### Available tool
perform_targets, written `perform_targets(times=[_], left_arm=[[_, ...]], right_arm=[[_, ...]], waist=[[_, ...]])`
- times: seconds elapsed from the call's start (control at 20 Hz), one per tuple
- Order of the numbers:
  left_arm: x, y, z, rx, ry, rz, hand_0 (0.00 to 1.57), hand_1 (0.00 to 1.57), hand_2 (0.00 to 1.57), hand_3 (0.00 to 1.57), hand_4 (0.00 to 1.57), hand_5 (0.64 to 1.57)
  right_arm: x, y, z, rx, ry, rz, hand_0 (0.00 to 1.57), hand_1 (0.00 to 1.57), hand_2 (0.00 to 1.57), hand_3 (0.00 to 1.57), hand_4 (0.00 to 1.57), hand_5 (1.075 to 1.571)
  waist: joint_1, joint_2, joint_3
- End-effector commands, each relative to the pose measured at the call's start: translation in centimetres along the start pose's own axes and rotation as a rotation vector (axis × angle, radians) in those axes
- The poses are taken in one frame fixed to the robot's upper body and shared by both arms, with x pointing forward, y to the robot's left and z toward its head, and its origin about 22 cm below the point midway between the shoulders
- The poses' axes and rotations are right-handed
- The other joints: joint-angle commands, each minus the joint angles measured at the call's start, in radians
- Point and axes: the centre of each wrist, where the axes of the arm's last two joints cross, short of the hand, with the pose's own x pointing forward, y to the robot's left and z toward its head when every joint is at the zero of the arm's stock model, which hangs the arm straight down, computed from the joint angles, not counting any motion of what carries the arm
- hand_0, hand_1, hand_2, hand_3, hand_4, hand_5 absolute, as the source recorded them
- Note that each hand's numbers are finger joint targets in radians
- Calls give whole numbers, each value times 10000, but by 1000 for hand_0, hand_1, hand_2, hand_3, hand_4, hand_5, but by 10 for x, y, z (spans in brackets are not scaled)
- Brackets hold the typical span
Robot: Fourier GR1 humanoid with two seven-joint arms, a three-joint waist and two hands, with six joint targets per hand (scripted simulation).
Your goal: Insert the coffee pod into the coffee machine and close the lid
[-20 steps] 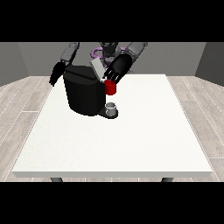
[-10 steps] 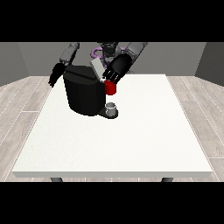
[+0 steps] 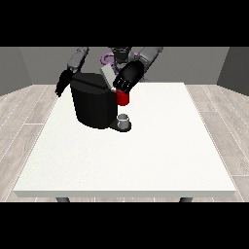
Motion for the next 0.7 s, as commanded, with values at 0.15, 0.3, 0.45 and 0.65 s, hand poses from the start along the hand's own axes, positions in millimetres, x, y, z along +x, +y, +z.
perform_targets(times=[0.15,0.3,0.45,0.65], left_arm=[[-11,23,10,288,-189,-1377,1173,1173,1194,1066,0,1571],[-25,27,17,404,164,-1292,1173,1173,1170,1017,0,1571],[-27,3,10,338,169,-1060,1115,1115,1136,1016,0,1571],[-2,-20,-2,280,-449,-725,1138,1138,1136,963,0,1571]], right_arm=[[17,-3,-6,43,-500,64,0,0,0,0,0,1571],[2,-4,4,-47,-276,-18,0,0,0,0,0,1571],[21,1,-1,32,-215,-44,0,0,0,0,0,1571],[-3,-11,-1,-247,276,-54,0,0,0,0,0,1571]], waist=[[-165,393,-1],[-257,434,0],[-370,273,-4],[93,82,1]])
